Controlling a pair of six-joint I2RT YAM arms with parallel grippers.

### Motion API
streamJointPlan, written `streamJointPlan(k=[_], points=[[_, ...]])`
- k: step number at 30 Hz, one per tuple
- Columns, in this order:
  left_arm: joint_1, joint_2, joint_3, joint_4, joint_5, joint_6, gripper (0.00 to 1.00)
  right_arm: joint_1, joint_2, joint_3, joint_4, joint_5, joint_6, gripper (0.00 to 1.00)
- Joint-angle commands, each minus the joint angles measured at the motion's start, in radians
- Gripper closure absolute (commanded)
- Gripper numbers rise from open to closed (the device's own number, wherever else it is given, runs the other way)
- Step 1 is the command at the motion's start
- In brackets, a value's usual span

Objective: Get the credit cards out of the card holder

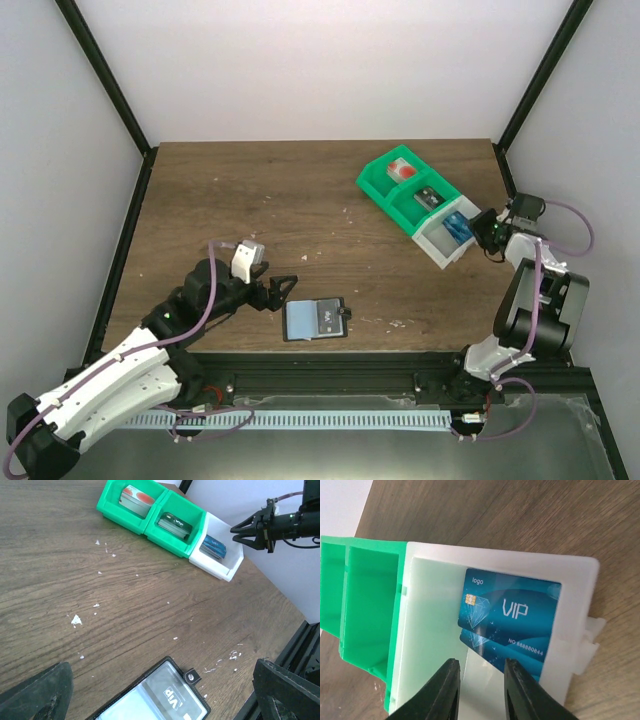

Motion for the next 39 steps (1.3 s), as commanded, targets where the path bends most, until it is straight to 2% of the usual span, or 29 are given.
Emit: streamJointPlan(k=[1, 6, 11, 15, 18, 25, 30, 33, 36, 39], points=[[0.004, 0.000, -0.011, 0.004, -0.007, 0.005, 0.00, -0.014, -0.061, 0.040, -0.119, 0.102, 0.073, 0.72], [0.005, -0.001, -0.013, 0.013, -0.008, 0.011, 0.00, -0.013, -0.078, 0.093, -0.259, 0.165, 0.163, 0.70], [0.006, -0.015, -0.023, 0.019, -0.034, -0.051, 0.00, -0.013, -0.165, 0.058, -0.256, 0.076, 0.182, 0.70], [0.012, 0.014, -0.037, 0.037, 0.041, -0.128, 0.01, 0.005, -0.257, 0.031, -0.257, 0.015, 0.154, 0.70], [0.013, 0.033, -0.061, 0.079, 0.100, -0.169, 0.06, 0.054, -0.319, 0.006, -0.249, -0.030, 0.126, 0.70], [0.017, 0.038, -0.122, 0.169, 0.118, -0.320, 0.30, 0.278, -0.449, -0.090, -0.252, -0.080, 0.059, 0.70], [0.017, 0.079, -0.158, 0.253, 0.184, -0.406, 0.32, 0.451, -0.524, -0.204, -0.199, -0.139, 0.117, 0.69], [0.019, 0.138, -0.205, 0.360, 0.290, -0.505, 0.34, 0.562, -0.580, -0.290, -0.128, -0.152, 0.176, 0.69], [0.018, 0.231, -0.259, 0.474, 0.365, -0.588, 0.37, 0.681, -0.609, -0.351, -0.076, -0.121, 0.234, 0.69], [0.017, 0.341, -0.291, 0.575, 0.420, -0.627, 0.40, 0.820, -0.590, -0.380, -0.067, -0.016, 0.291, 0.69]])
